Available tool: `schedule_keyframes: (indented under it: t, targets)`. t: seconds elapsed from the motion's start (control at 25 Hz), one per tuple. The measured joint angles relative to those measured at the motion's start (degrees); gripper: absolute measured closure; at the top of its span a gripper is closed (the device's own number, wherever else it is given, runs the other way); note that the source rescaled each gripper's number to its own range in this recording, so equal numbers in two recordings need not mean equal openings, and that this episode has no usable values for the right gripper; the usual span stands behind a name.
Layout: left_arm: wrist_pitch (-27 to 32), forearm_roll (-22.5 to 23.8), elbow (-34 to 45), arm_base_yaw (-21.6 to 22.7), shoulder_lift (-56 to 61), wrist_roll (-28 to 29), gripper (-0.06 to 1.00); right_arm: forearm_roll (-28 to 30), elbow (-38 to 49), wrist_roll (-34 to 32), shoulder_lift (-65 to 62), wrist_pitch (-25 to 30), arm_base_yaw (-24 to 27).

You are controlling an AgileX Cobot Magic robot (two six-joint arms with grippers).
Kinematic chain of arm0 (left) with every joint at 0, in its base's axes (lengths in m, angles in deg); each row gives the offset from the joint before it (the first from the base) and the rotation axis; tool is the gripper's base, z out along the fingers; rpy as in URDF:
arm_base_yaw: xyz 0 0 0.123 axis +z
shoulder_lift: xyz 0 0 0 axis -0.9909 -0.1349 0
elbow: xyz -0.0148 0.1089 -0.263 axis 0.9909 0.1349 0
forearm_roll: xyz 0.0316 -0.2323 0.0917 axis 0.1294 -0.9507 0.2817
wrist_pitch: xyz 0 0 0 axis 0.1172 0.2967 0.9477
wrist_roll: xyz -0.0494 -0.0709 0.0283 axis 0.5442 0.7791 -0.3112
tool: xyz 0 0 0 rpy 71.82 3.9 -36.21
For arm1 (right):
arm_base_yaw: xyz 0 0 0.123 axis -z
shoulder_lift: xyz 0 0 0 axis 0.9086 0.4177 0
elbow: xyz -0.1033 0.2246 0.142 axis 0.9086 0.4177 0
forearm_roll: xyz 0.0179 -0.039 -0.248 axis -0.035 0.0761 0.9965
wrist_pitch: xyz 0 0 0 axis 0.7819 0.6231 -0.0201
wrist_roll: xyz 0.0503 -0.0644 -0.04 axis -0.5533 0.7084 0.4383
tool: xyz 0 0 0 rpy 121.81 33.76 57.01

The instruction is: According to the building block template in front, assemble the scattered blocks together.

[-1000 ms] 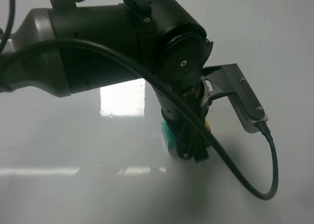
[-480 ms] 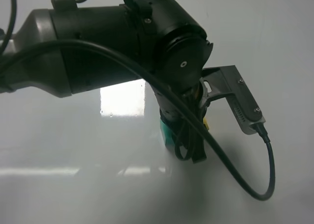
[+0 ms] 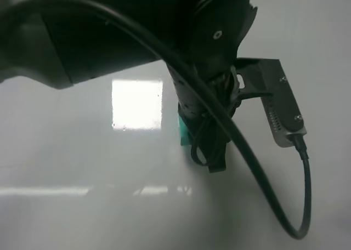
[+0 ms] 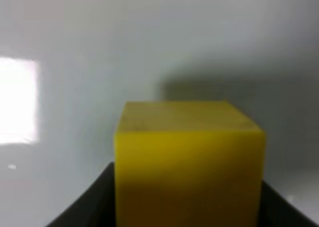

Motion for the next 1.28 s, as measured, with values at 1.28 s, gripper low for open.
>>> schedule_keyframes:
  t: [1.28]
  targets:
    - [-11.44, 3.61, 24.26, 21.26, 23.83, -15.4, 0.94, 0.0, 0.0, 0.0, 0.0, 0.0, 0.0]
